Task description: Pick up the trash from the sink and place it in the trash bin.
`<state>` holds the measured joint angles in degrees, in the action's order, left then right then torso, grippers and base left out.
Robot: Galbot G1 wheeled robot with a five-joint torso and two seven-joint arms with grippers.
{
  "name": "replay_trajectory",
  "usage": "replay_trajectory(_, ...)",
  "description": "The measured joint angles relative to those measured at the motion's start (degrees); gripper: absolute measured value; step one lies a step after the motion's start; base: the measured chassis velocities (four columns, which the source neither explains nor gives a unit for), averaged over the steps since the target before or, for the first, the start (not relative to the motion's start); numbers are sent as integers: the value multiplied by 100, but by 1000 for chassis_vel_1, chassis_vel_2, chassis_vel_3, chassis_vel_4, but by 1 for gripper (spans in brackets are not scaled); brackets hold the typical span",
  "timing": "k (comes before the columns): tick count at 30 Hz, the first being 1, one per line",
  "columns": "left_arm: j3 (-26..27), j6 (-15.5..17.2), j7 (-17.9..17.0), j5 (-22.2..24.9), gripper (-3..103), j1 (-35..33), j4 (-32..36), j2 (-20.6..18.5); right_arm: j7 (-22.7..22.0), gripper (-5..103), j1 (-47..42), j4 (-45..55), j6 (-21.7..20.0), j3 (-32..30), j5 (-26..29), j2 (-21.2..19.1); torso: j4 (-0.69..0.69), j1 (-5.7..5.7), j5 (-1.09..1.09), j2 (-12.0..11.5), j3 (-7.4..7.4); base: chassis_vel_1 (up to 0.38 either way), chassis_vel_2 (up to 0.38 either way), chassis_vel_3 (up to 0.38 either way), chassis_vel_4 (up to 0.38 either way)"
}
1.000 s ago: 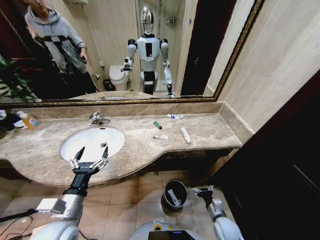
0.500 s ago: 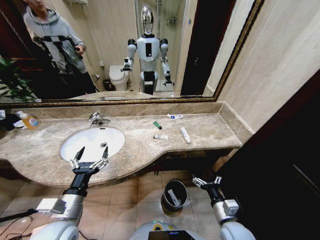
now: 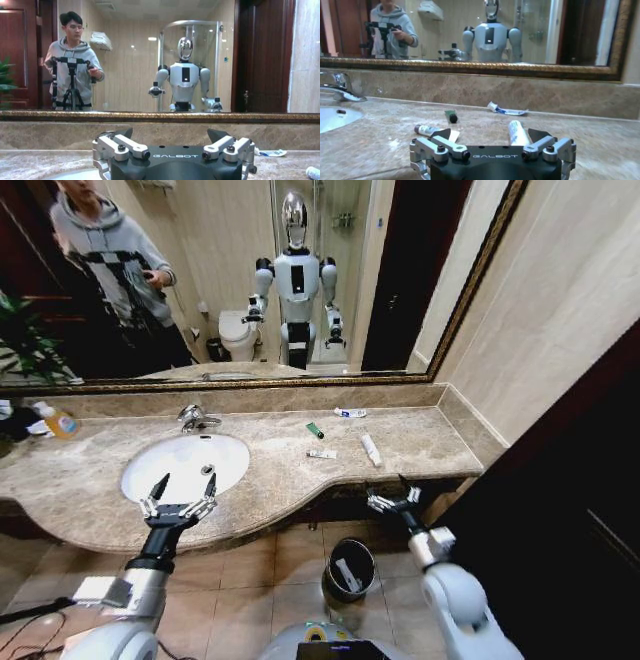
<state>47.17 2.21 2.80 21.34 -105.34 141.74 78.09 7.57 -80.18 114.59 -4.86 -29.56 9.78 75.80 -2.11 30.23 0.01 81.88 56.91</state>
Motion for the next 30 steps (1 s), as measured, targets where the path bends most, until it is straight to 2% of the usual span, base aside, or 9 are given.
replay_trajectory(5, 1, 0, -1, 0, 100, 0, 0, 0, 4, 100, 844, -713, 20, 236, 33, -108, 0, 0, 0, 0, 0, 0, 0, 0, 0)
replay_trajectory(8, 0, 0, -1, 0, 100, 0, 0, 0, 4, 100, 1536, -1479, 135, 466, 21, -138, 0, 0, 1, 0, 1, 0, 0, 0, 0)
replay_trajectory(12, 0, 0, -1, 0, 100, 0, 1, 0, 0, 100, 1990, -2092, 253, 594, -9, -102, -1, 0, -1, 0, 0, 0, 0, 0, 0)
replay_trajectory(22, 0, 0, -1, 0, 100, 0, 0, 0, -48, 100, 2372, -2788, 367, 584, -179, -50, 0, 0, -1, 0, -1, 0, 0, 0, 0)
replay_trajectory(24, 0, 0, -1, 0, 100, 0, 0, 0, -53, 103, 2370, -2807, 367, 572, -204, -50, 0, -1, 0, 0, -1, 0, 0, 0, 0)
replay_trajectory(28, 0, 0, -1, 0, 100, 0, 0, 0, -59, 93, 2331, -2837, 377, 545, -228, -53, 0, -1, -1, 0, -1, 0, 0, 0, 0)
replay_trajectory(30, 0, 0, -1, 0, 100, 0, 0, 0, -61, 93, 2325, -2837, 378, 539, -228, -55, 0, -1, 0, 0, -1, 0, 0, 0, 0)
